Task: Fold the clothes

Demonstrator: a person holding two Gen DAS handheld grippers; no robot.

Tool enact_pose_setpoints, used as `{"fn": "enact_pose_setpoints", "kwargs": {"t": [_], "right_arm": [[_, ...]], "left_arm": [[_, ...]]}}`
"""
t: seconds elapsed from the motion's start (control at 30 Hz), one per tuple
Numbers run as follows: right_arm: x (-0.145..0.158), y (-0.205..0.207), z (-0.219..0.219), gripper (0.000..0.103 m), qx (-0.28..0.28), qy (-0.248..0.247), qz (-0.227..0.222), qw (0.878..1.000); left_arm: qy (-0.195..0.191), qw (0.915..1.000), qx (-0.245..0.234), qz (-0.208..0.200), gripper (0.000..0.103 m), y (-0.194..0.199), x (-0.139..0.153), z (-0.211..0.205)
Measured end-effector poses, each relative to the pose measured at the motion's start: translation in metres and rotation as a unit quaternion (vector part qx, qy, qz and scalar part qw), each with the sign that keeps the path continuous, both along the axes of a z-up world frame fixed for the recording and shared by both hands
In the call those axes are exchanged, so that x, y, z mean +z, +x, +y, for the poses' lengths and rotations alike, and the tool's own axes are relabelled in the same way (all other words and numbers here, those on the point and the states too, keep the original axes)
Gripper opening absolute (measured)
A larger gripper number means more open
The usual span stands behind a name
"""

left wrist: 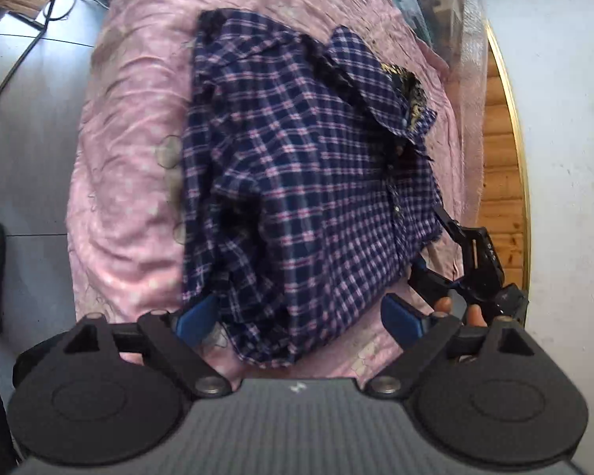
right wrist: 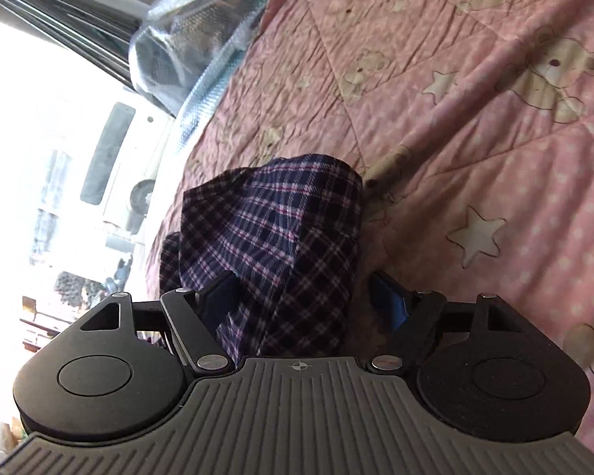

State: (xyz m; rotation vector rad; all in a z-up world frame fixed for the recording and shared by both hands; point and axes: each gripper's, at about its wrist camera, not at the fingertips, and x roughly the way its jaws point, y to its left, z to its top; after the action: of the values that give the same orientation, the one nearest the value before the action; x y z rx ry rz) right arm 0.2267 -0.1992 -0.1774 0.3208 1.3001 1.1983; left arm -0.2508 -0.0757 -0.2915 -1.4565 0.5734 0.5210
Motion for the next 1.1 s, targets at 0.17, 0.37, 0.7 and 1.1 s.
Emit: {"fn": "enact_pose_setpoints", "kwargs": {"t": [0.17, 0.37, 0.7, 1.1], "right_arm": [[-0.008, 0.005, 0.022, 0.072, -0.006, 0.04, 0.052, 0.998], [0.011, -0.003, 0.006, 0.016, -0.053, 0.037, 0.024, 0.998], [0.016, -0.01, -0.103, 0.032, -0.158, -0.013, 0.013, 0.987], [0.024, 0.003, -0.096, 0.023, -0.123, 0.012, 0.021, 0.992]], "left_arm": [[0.034, 0.9975, 0.06, 0.018, 0.096, -0.009, 0.007, 0.019], [0.073, 0.9963, 0.038, 0.026, 0.081, 0.016, 0.014, 0.038], [0.101, 0.9937, -0.035, 0.034, 0.08, 0.055, 0.01, 0.057], [0.151, 0.9861, -0.047, 0.049, 0.057, 0.086, 0.014, 0.064]]}}
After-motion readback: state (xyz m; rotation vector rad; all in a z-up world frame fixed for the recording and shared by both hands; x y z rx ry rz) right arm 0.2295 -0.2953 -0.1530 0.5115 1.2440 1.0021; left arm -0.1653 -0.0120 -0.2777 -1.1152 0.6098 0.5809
